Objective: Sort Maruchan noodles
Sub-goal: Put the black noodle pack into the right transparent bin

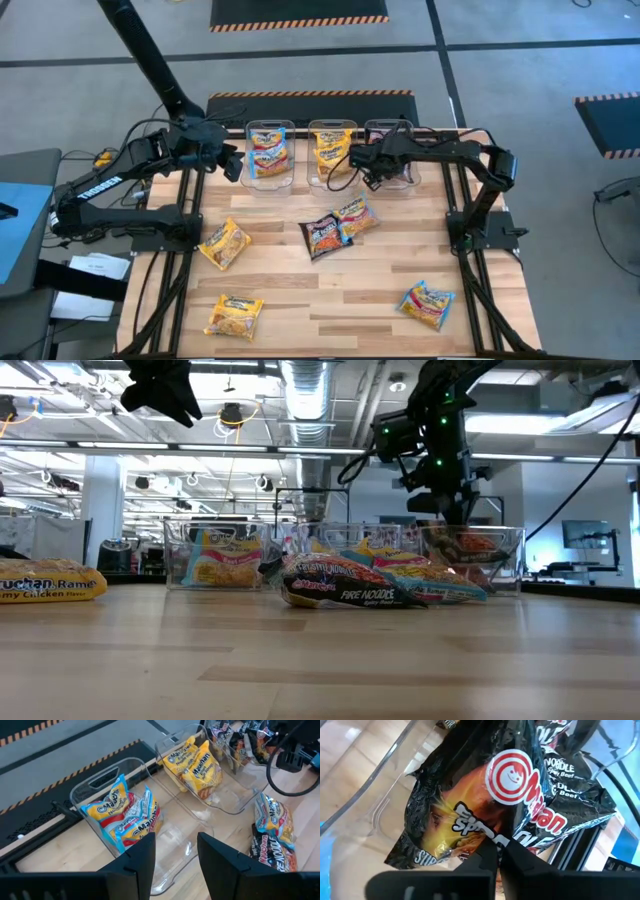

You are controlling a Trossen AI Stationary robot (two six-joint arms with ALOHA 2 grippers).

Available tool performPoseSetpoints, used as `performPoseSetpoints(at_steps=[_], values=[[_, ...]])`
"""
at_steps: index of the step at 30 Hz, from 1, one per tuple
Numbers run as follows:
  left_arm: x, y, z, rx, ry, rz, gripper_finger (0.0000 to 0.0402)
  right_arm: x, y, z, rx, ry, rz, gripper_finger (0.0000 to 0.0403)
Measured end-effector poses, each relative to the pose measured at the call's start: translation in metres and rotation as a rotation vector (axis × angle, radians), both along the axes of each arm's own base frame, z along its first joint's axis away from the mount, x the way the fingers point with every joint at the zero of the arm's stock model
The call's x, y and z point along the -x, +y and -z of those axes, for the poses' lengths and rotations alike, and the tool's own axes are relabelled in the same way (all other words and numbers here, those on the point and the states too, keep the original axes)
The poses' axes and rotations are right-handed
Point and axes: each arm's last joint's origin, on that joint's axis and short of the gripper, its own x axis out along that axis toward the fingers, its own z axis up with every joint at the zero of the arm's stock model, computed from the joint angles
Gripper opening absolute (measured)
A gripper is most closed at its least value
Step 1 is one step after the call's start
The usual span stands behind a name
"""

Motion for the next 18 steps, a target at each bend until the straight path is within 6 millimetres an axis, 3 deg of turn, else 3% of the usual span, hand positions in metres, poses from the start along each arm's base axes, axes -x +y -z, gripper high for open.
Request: performPoseSetpoints(at_steps=[10, 18], values=[[0.000, 0.000, 0.000, -0.002, 0.001, -0.013, 0.0132, 0.005, -0.010, 0.000, -0.099, -0.026, 0.001, 0.0096], [0.000, 0.001, 0.000, -0.012, 0.005, -0.028, 0.0132, 0.006, -0.008, -0.018, -0.184, -0.108, 0.015, 0.0113]])
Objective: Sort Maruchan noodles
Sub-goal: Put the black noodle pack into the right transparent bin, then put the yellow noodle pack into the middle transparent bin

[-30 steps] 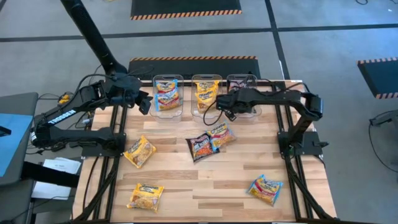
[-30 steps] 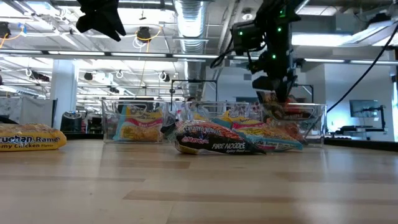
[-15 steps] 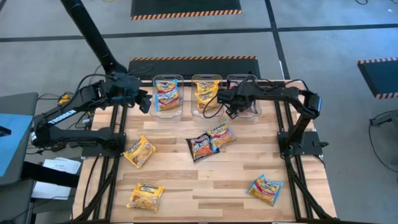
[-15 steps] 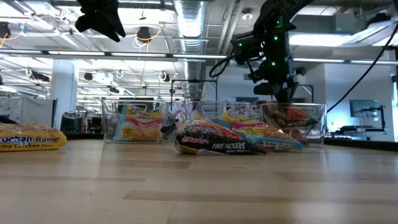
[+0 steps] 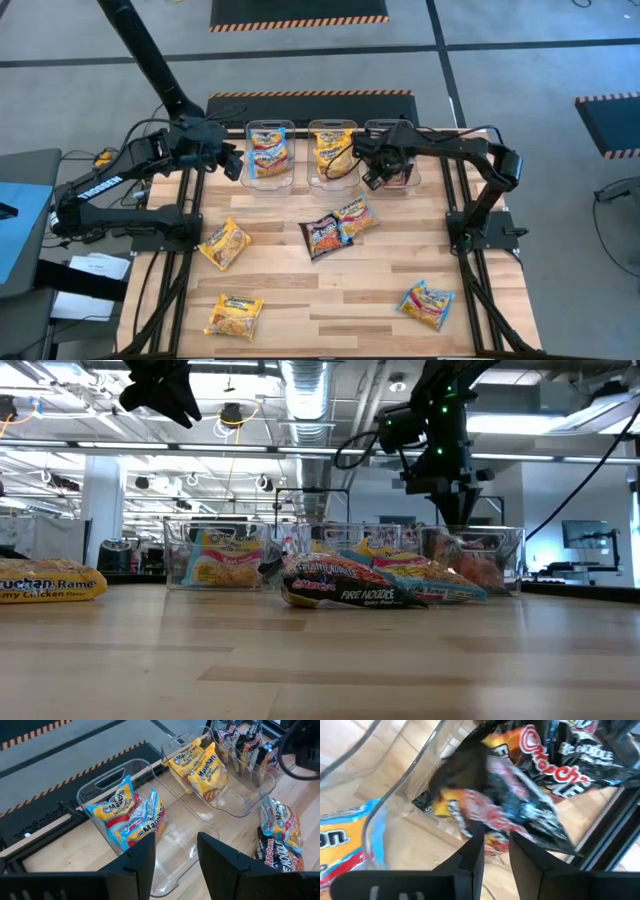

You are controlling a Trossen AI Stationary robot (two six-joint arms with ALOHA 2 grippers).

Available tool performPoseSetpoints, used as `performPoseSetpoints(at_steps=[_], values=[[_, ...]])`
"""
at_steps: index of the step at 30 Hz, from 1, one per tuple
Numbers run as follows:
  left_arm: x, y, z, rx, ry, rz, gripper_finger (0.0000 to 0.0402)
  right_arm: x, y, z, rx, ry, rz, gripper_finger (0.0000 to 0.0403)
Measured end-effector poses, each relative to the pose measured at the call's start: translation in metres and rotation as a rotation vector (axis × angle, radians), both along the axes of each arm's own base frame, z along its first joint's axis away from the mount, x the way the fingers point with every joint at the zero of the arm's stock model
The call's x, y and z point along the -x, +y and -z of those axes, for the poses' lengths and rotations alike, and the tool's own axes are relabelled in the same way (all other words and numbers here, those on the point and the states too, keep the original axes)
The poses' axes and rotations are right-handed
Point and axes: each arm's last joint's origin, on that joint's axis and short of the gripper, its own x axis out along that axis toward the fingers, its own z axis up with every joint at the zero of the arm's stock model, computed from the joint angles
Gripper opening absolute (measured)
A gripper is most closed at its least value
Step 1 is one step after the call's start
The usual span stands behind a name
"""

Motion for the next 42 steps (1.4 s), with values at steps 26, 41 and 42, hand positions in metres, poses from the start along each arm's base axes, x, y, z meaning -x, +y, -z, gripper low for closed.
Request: performPoseSetpoints(at_steps=[26, 41, 42], values=[[0.000, -0.001, 0.001, 0.071, -0.046, -0.008, 0.0132, -0.019, -0.014, -0.124, 0.023, -0.359, -0.267, 0.0113], [-0.016, 0.006, -0.003, 0.192, -0.096, 0.123, 0.0171, -0.016, 0.005, -0.168, 0.072, -0.420, -0.381, 0.0113], [-0.016, 0.004, -0.004, 0.230, -0.110, 0.161, 0.0171, -0.014, 0.005, -0.170, 0.069, -0.415, -0.380, 0.0113]])
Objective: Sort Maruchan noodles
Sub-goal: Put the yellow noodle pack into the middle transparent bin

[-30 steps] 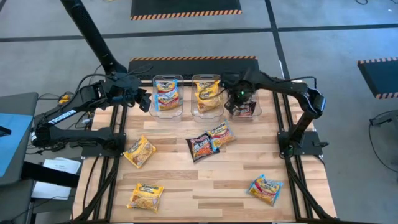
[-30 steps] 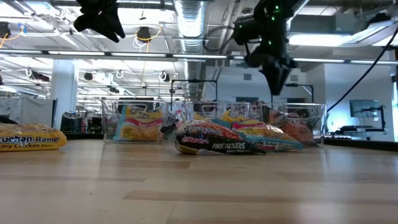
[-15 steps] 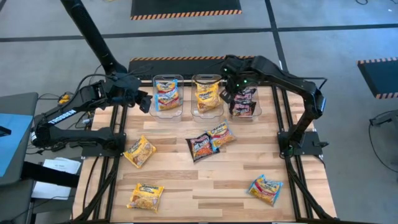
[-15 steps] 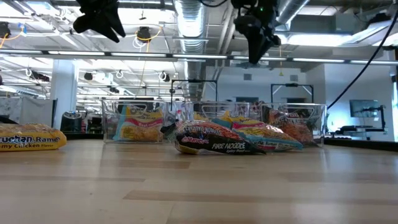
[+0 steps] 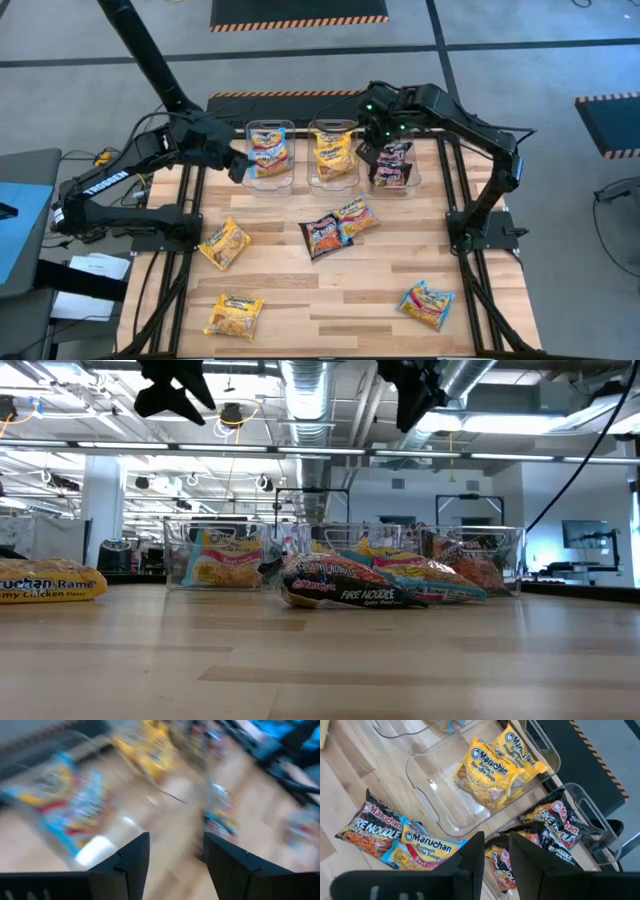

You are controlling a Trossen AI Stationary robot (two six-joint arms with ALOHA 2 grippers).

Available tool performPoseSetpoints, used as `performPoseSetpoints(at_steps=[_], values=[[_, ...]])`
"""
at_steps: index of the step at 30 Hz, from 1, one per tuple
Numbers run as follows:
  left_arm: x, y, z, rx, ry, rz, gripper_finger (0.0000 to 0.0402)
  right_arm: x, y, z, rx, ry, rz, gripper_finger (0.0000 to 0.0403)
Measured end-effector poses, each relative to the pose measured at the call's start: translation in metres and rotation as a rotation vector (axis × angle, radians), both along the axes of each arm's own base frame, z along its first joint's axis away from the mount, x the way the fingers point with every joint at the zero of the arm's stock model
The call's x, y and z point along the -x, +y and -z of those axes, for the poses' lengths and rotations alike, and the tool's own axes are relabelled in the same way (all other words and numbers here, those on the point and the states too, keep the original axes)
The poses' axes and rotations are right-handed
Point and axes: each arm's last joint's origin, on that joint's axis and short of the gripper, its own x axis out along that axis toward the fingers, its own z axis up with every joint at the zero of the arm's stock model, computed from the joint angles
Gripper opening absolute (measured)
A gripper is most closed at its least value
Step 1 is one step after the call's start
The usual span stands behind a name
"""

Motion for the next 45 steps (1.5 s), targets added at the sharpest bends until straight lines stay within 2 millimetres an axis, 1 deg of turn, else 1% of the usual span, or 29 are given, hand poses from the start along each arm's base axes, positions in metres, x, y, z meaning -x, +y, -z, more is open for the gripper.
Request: performPoseSetpoints(at_steps=[4, 10, 15, 18, 23, 32, 45], values=[[0.002, -0.010, -0.001, 0.143, -0.009, 0.103, 0.0171, 0.002, 0.001, -0.002, -0.009, 0.001, 0.015, 0.0113], [0.006, -0.028, 0.011, 0.282, 0.126, 0.145, 0.0171, 0.003, 0.004, -0.001, -0.035, 0.015, 0.048, 0.0113], [0.008, -0.044, 0.024, 0.345, 0.242, 0.141, 0.0171, 0.000, 0.012, -0.001, -0.046, 0.009, 0.046, 0.0113], [0.006, -0.053, 0.036, 0.386, 0.297, 0.154, 0.0171, -0.002, 0.017, -0.001, -0.061, -0.002, 0.064, 0.0113], [0.004, -0.067, 0.058, 0.428, 0.378, 0.156, 0.0171, -0.007, 0.032, -0.001, -0.083, -0.018, 0.069, 0.0113], [0.005, -0.082, 0.088, 0.471, 0.480, 0.091, 0.0171, -0.016, 0.064, -0.001, -0.111, -0.032, 0.028, 0.0113], [0.010, -0.096, 0.138, 0.513, 0.574, -0.027, 0.0171, -0.024, 0.111, -0.002, -0.137, -0.066, -0.059, 0.0113]])
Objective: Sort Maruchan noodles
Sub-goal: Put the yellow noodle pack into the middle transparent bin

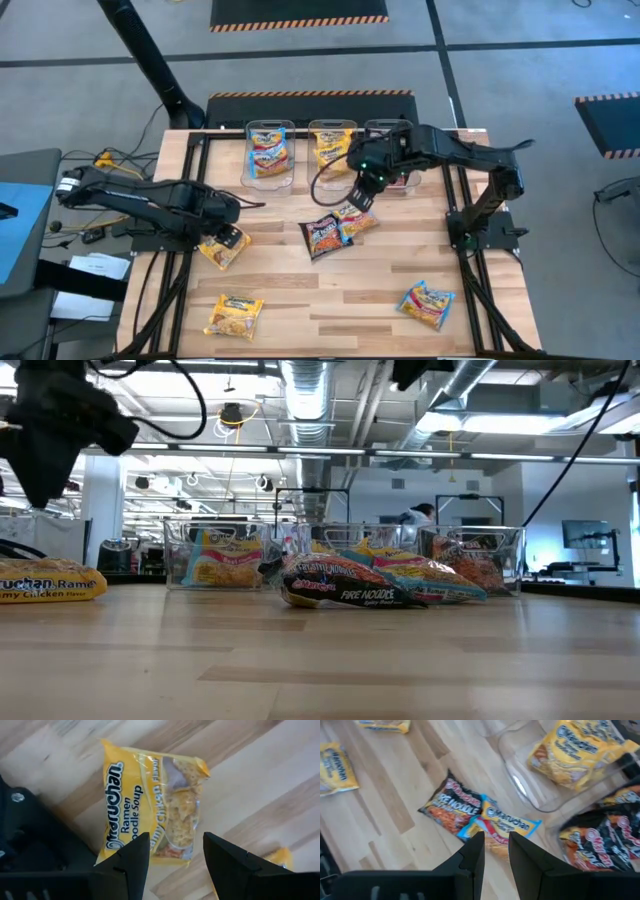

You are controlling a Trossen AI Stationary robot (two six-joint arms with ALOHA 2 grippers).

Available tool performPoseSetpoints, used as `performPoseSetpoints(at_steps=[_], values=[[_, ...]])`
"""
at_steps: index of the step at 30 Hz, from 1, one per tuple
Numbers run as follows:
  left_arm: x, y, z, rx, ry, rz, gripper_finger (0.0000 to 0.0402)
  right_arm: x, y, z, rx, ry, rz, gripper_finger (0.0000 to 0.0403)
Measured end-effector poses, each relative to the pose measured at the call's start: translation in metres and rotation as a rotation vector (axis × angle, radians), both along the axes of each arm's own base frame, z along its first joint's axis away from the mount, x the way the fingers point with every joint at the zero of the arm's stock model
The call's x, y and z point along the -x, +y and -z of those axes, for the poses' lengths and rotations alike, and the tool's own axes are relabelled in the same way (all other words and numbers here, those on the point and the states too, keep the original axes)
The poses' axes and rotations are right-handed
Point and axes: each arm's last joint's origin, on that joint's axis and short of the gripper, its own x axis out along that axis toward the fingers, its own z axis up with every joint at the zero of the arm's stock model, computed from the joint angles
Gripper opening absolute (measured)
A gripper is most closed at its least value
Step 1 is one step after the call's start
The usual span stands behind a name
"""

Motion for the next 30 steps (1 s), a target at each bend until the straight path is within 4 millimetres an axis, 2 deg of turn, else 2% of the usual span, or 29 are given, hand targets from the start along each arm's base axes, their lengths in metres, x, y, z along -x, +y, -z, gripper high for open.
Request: performPoseSetpoints(at_steps=[10, 30], values=[[-0.001, -0.005, 0.031, 0.002, -0.030, -0.089, 0.0171, -0.002, 0.015, -0.001, 0.000, -0.019, -0.049, 0.0113], [0.014, -0.008, 0.072, -0.007, 0.039, -0.245, 0.0171, -0.002, 0.015, -0.001, 0.000, -0.018, -0.048, 0.0113]])
